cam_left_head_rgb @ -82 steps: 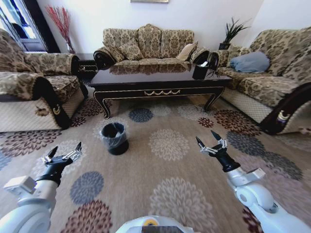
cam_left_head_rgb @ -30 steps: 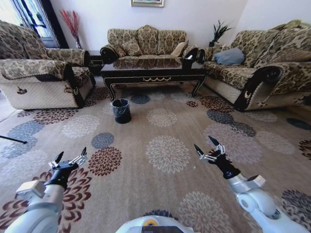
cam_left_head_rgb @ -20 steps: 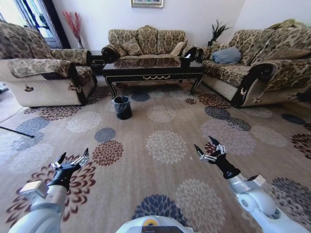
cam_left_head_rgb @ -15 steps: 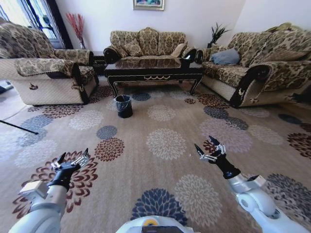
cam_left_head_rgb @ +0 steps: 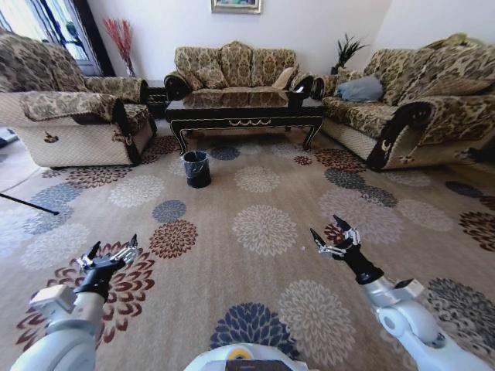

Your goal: Move to the front of the table and pick up the trash from the floor, then place it into the trash bin.

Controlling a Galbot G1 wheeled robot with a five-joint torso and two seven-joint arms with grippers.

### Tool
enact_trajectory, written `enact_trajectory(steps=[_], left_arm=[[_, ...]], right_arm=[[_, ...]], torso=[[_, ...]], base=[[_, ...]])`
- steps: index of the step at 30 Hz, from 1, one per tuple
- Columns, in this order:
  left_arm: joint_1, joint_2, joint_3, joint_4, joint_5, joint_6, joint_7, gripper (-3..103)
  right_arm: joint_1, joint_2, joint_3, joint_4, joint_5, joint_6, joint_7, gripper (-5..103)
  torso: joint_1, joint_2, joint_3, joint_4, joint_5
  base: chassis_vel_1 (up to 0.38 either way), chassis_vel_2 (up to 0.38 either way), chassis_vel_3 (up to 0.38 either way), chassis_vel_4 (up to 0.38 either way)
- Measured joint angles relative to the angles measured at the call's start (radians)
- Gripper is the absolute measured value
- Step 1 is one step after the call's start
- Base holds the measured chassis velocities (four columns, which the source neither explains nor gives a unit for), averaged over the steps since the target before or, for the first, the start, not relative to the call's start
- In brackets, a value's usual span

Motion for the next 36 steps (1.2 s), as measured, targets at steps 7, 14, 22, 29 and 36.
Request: enact_trajectory(steps=[7,14,22,29,36], left_arm=[[-0.013,0.005,-0.021,0.0,-0.017,-0.057,0.108,100],[-0.043,0.017,-0.044,0.0,-0.021,-0.09,0.197,100],[-0.065,0.024,-0.086,0.0,-0.022,-0.098,0.236,100],[-0.081,0.033,-0.145,0.0,-0.044,-0.096,0.253,100],[-0.093,0.032,-0.17,0.004,-0.047,-0.096,0.259,100]], right_arm=[[0.008,-0.006,0.006,0.008,-0.011,-0.013,0.074,100],[0.037,-0.017,0.029,0.027,-0.01,-0.025,0.121,100],[0.063,-0.029,0.053,0.06,0.012,-0.054,0.19,100],[0.06,-0.064,0.095,0.09,0.019,-0.093,0.191,100],[0.057,-0.089,0.121,0.105,-0.003,-0.14,0.264,100]], torso=[[0.001,0.011,0.009,-0.0001,0.0001],[0.001,0.041,0.039,0.0,0.0],[0.006,0.074,0.068,-0.0001,0.0],[0.01,0.1,0.089,0.0,0.0],[0.017,0.13,0.112,0.0,0.0]], base=[[0.0,0.0,0.0,0.0],[0.0,0.0,0.0,0.0],[0.0,0.0,0.0,0.0],[0.0,0.0,0.0,0.0],[0.0,0.0,0.0,0.0]])
